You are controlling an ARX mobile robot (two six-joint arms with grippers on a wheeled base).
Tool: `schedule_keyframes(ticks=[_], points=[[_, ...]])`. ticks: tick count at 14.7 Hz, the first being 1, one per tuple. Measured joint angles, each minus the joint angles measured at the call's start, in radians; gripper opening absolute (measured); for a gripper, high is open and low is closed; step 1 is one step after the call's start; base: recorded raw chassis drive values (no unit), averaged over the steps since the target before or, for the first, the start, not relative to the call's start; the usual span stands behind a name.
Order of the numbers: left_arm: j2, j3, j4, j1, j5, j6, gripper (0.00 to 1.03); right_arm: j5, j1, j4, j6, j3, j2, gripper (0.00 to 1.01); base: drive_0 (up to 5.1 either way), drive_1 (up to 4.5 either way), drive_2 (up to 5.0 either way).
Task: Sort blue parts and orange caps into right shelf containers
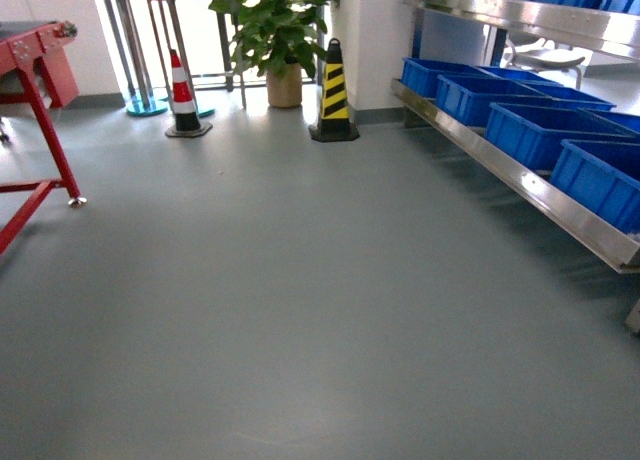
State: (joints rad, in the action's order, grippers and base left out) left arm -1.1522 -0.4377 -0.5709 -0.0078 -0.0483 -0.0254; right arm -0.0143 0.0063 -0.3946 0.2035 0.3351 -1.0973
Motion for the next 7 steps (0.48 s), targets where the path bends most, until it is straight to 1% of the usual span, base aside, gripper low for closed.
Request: schedule_keyframes(ticks=[7], points=[[0.000, 0.000, 0.000, 0.000, 0.000, 0.000, 0.44, 0.000, 0.000, 0.000, 0.000, 0.000, 0.000, 0.43, -1.6, -1.59, -1.6]])
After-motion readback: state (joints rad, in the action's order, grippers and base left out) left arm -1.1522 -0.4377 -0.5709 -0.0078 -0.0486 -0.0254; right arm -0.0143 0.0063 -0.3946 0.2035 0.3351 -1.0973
